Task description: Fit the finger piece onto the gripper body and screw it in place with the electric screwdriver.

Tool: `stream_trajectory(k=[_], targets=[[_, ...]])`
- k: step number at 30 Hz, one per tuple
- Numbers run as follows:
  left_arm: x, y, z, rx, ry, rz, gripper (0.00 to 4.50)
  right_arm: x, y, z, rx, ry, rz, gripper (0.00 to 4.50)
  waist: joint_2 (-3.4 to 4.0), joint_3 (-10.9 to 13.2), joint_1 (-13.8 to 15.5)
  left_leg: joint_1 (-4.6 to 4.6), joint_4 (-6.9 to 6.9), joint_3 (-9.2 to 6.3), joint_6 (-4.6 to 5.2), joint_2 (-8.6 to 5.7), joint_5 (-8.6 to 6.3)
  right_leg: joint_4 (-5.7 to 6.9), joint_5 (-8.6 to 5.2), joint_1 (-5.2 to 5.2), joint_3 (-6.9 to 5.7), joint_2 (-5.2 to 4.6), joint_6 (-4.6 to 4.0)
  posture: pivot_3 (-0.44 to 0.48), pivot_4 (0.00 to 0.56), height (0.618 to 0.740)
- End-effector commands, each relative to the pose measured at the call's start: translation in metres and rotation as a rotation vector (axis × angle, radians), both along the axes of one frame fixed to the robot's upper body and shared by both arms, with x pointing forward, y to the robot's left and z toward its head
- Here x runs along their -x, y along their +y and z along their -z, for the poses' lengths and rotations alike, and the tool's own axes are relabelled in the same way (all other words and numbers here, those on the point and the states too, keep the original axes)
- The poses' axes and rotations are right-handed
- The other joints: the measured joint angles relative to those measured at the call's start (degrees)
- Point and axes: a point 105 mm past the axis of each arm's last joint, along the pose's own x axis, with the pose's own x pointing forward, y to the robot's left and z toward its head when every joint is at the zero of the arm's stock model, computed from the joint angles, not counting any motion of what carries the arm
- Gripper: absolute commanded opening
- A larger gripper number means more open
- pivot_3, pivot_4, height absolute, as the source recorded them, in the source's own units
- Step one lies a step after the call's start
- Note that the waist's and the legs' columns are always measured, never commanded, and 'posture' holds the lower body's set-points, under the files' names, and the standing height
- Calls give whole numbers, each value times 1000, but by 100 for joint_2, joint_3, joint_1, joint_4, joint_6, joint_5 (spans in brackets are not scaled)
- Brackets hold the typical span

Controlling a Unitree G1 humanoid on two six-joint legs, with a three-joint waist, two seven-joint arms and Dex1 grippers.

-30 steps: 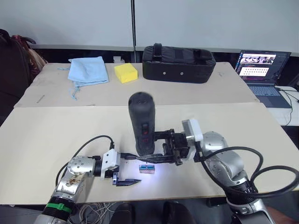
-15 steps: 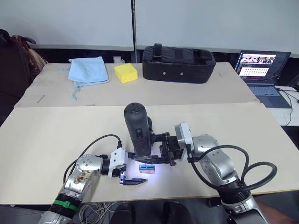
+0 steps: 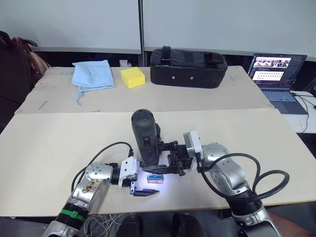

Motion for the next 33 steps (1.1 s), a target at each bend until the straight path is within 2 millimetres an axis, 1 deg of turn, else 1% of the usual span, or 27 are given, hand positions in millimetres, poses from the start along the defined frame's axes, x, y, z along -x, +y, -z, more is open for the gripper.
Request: stream_trajectory(k=[1,13,27,33], targets=[[7,-4,8,-20,14,18,4470,6,0,-12,-55,-61,-9,1915,0,0,1,0,0,0,0,0,0,0,0,0,0,0,0,0,150,740],[6,2,14,-39,31,-7,4470,5,-3,-9,-42,-57,4,1915,1,-1,-2,3,0,0,0,0,0,1,0,1,2,0,0,0,150,740],[2,6,16,-40,35,-23,4470,1,-2,-8,-41,-59,14,1915,3,-2,-3,16,0,1,0,1,0,7,0,8,4,3,-1,0,150,740],[4,5,17,-38,36,-24,4470,-1,-3,-4,-22,-50,20,1915,4,-2,-4,26,0,2,0,2,0,11,-1,13,6,4,-2,0,150,740]])
